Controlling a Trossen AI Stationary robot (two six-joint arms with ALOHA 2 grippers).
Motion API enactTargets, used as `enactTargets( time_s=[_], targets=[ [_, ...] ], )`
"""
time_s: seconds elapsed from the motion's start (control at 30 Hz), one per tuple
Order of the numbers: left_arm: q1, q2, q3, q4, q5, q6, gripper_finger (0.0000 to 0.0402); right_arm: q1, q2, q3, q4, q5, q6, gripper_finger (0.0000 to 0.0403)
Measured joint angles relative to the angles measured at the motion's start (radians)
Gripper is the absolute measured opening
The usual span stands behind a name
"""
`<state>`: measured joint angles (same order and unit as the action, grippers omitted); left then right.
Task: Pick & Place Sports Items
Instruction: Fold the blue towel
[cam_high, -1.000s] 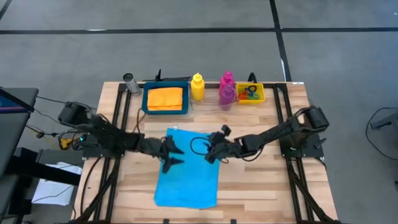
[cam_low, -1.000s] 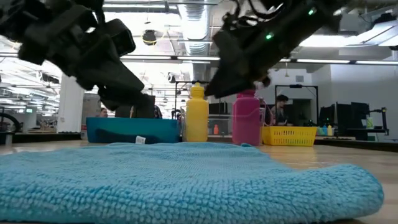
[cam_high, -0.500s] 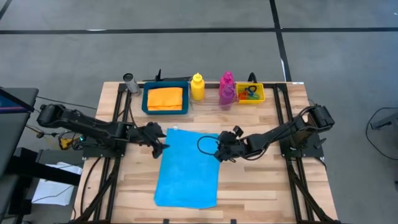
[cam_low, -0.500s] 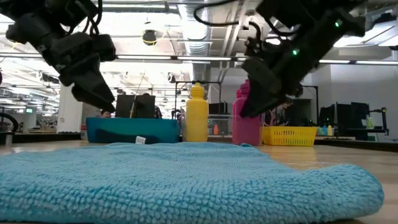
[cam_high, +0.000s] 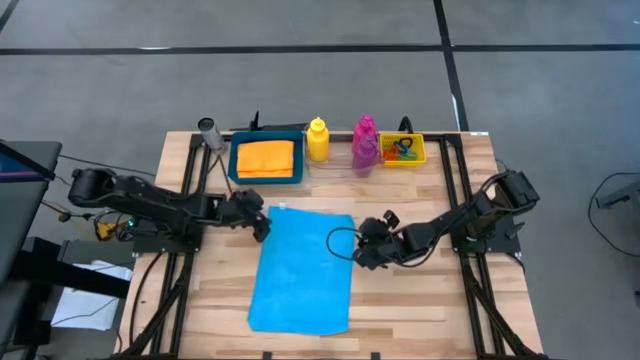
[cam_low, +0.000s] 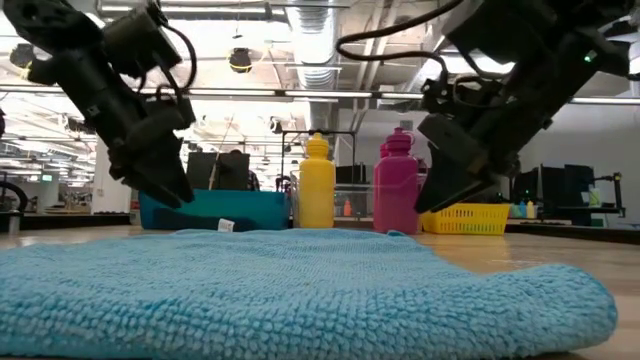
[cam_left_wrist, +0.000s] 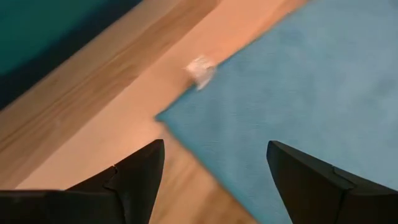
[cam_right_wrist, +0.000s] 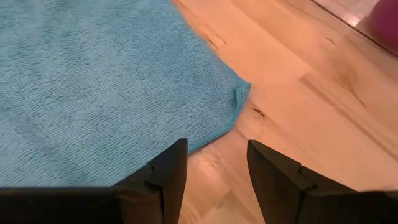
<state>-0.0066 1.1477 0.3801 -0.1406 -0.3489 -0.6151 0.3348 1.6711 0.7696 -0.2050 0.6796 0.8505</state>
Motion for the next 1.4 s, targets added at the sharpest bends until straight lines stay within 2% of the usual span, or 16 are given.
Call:
enactTargets(
  time_s=[0.27, 0.4, 0.57, 0.83, 0.97, 1.2, 1.4],
  targets=[
    [0.105, 0.083, 0.0, 0.0, 0.008, 0.004, 0.0282, 0.005, 0.0, 0.0, 0.03, 0.01, -0.006, 0.0159],
    [0.149, 0.092, -0.007, 0.029, 0.067, 0.014, 0.0282, 0.006, 0.0, 0.0, 0.038, 0.01, -0.013, 0.0159],
    [0.167, 0.091, -0.109, 0.256, 0.188, 0.027, 0.0282, 0.005, 0.0, 0.0, 0.038, 0.01, -0.023, 0.0159],
    [0.167, 0.08, -0.314, 0.591, 0.193, -0.048, 0.0282, 0.005, 0.0, 0.0, 0.041, 0.01, -0.024, 0.0159],
    [0.167, 0.082, -0.375, 0.721, 0.198, -0.091, 0.0282, 0.003, 0.0, 0.0, 0.06, 0.013, -0.024, 0.0159],
    [0.167, 0.09, -0.374, 0.728, 0.164, -0.175, 0.0282, -0.009, 0.001, 0.0, 0.112, 0.017, -0.032, 0.0159],
    [0.175, 0.092, -0.368, 0.724, 0.154, -0.183, 0.0282, -0.009, 0.001, 0.001, 0.136, 0.017, -0.035, 0.0159]
  ],
)
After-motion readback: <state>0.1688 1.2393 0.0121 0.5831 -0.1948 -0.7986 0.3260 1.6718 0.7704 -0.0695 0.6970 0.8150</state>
